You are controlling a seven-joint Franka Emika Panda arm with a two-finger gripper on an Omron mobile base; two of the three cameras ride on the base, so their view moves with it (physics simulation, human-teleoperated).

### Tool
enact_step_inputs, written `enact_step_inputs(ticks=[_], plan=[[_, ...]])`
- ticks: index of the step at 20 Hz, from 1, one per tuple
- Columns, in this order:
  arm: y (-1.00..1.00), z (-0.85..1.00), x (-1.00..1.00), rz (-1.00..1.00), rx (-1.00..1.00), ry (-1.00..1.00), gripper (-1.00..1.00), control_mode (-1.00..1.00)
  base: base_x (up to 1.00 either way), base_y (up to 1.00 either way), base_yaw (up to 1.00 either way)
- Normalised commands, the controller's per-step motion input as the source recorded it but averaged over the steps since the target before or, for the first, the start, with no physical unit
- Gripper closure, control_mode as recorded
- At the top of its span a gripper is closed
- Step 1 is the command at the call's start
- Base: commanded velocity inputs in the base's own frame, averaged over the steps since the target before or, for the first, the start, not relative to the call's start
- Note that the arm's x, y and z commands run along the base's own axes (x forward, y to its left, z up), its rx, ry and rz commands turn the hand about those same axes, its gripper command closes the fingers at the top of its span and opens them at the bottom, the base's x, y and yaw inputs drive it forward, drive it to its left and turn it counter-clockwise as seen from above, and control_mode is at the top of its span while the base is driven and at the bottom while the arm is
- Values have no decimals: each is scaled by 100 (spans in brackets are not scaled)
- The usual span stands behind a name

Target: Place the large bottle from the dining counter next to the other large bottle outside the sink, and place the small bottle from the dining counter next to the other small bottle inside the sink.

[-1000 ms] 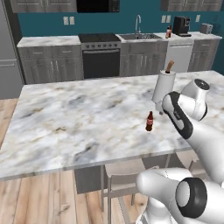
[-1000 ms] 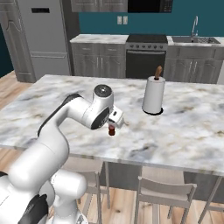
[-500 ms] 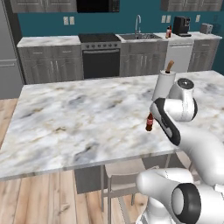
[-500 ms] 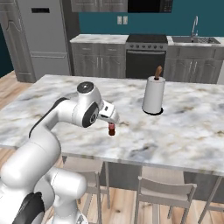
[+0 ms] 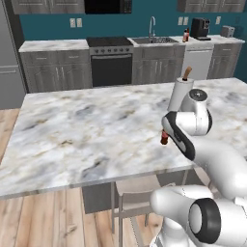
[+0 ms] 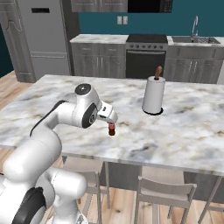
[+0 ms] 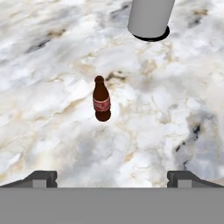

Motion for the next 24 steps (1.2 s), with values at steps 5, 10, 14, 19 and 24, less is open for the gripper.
enact_step_inputs(ticks=[5,10,14,19,24], plan=[[0,-3,14,0,0,0,-100,-100,0,0,0],[0,-6,17,0,0,0,-100,-100,0,0,0],[4,-16,6,0,0,0,-100,-100,0,0,0],[4,-19,0,0,0,0,-100,-100,0,0,0],[0,-15,0,0,0,0,-100,-100,0,0,0]])
